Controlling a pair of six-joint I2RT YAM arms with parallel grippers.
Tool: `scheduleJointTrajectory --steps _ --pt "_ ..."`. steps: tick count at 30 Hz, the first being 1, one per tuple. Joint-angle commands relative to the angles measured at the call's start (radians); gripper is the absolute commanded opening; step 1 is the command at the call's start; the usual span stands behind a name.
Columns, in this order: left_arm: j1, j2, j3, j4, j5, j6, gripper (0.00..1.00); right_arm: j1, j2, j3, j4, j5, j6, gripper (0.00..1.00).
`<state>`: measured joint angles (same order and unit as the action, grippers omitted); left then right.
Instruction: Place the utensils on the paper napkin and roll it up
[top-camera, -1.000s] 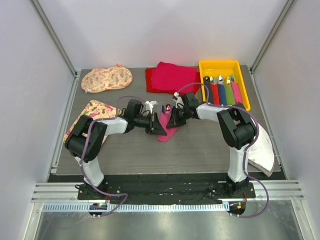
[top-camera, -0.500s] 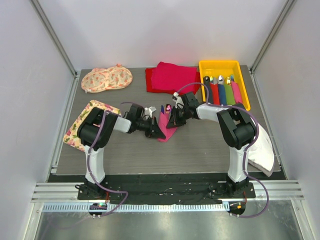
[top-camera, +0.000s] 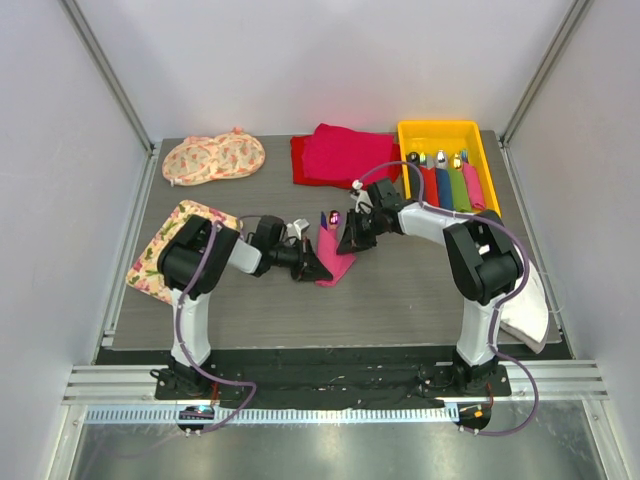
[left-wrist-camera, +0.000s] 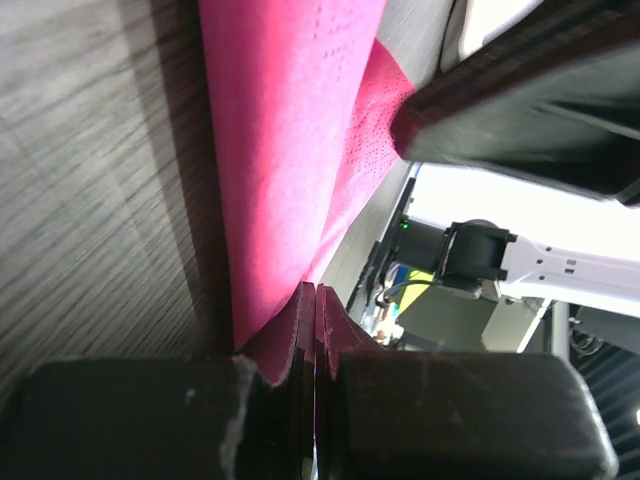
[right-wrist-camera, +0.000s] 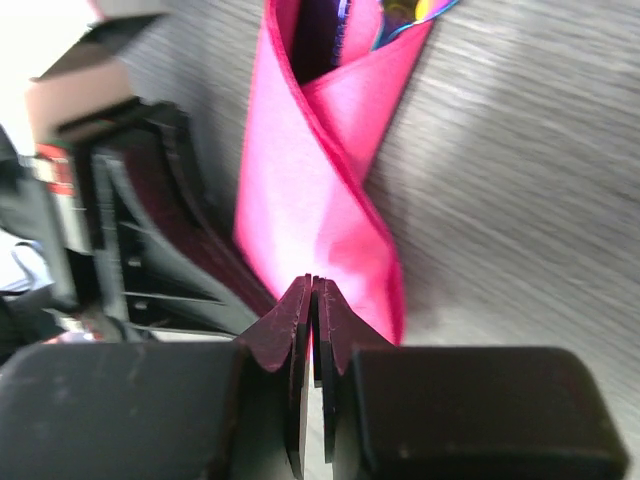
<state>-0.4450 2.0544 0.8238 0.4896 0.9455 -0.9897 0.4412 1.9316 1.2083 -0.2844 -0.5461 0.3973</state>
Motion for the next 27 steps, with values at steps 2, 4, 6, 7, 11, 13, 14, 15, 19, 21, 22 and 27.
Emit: scheduleJointTrajectory --steps 2,4,6,7,11,13,14,15,19,21,22,27 --pt "-0.046 0.095 -0.054 -0.109 -0.152 -0.053 0.00 0.017 -0.036 0.002 0.096 -0.057 0.121 0.11" --pt "-0.054 0.099 -0.051 -0.105 -0.157 -0.063 0.00 0.019 -0.019 0.000 0.114 -0.052 0.130 0.11" --pt "-0.060 0.107 -0.054 -0.073 -0.154 -0.084 0.00 0.022 0.006 -0.003 0.122 -0.017 0.123 0.10" --pt "-0.058 0.104 -0.055 -0.069 -0.152 -0.086 0.00 0.024 0.013 -0.010 0.122 0.000 0.112 0.10" --pt "-0.058 0.073 -0.072 -0.039 -0.158 -0.089 0.01 0.021 0.036 -0.023 0.091 0.074 0.060 0.07" --pt "-0.058 0.043 -0.072 -0.031 -0.162 -0.078 0.03 0.021 0.055 -0.029 0.073 0.098 0.032 0.05" --pt "-0.058 0.029 -0.072 -0.029 -0.160 -0.076 0.04 0.021 0.059 -0.032 0.064 0.101 0.023 0.05" --pt "-0.058 0.006 -0.071 -0.025 -0.152 -0.075 0.05 0.021 0.066 -0.035 0.057 0.106 0.017 0.05" --pt "-0.058 -0.071 -0.058 -0.011 -0.123 -0.057 0.08 0.022 0.078 -0.055 0.054 0.113 -0.014 0.04" --pt "-0.060 -0.102 -0.054 -0.011 -0.122 -0.055 0.08 0.024 0.082 -0.058 0.056 0.117 -0.028 0.04" --pt "-0.061 -0.121 -0.052 -0.008 -0.111 -0.052 0.08 0.024 0.089 -0.059 0.056 0.118 -0.032 0.04" --pt "-0.051 -0.148 -0.022 -0.031 -0.123 -0.029 0.09 0.022 0.090 -0.070 0.056 0.127 -0.061 0.04"
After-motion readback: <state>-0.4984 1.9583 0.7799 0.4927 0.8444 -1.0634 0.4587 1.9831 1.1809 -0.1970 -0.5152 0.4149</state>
